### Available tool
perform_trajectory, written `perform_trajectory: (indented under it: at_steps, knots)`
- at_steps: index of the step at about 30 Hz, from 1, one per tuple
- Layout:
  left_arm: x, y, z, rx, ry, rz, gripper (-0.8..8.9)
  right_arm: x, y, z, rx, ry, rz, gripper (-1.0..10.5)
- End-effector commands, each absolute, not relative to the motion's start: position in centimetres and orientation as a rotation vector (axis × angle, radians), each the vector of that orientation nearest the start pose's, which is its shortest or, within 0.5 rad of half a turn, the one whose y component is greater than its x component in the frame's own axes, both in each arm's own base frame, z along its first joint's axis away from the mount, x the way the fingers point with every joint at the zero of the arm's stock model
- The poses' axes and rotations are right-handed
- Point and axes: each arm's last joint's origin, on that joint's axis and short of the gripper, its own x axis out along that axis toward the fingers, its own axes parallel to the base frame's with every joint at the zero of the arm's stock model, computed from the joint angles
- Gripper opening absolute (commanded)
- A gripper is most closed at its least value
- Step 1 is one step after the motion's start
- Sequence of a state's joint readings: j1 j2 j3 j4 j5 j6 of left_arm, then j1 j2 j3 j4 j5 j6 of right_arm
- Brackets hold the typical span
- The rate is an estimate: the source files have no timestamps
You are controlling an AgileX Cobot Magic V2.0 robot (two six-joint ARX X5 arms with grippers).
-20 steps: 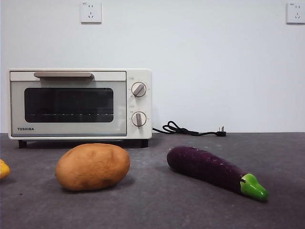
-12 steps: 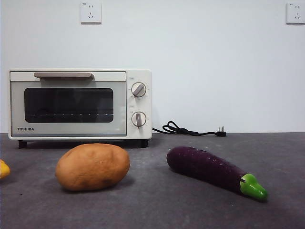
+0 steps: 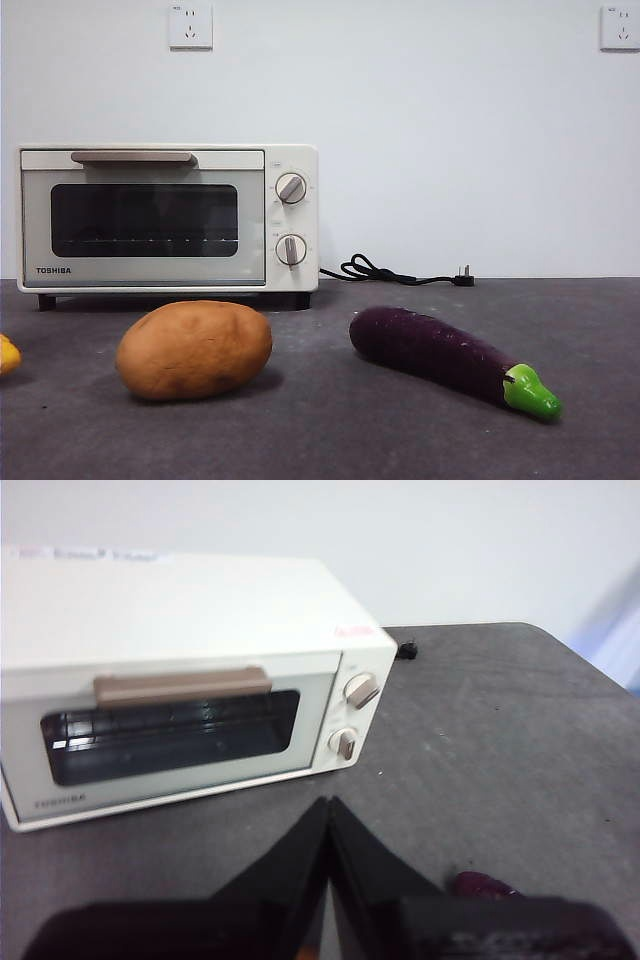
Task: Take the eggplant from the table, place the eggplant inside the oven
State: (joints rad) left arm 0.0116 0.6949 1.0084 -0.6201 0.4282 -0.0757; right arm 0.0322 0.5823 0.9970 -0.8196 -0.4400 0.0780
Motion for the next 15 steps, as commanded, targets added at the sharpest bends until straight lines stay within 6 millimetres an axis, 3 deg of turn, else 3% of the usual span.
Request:
perform_trajectory:
  at_steps: [1, 8, 15]
  knots:
    - [11.9, -1.2, 40.1, -0.094, 0.294, -0.425, -0.05, 8.6, 1.6, 39.1, 0.106, 0.417, 0.504, -0.1]
    - [11.6, -1.7, 43.6, -0.047, 0.294, -0.467, -0.05, 9.1, 2.0, 42.5, 0.092, 0.518, 0.583, -0.1]
    - [11.6, -1.7, 43.8, -0.030, 0.294, -0.472, -0.05, 10.0, 2.7, 42.0, 0.087, 0.673, 0.649, -0.1]
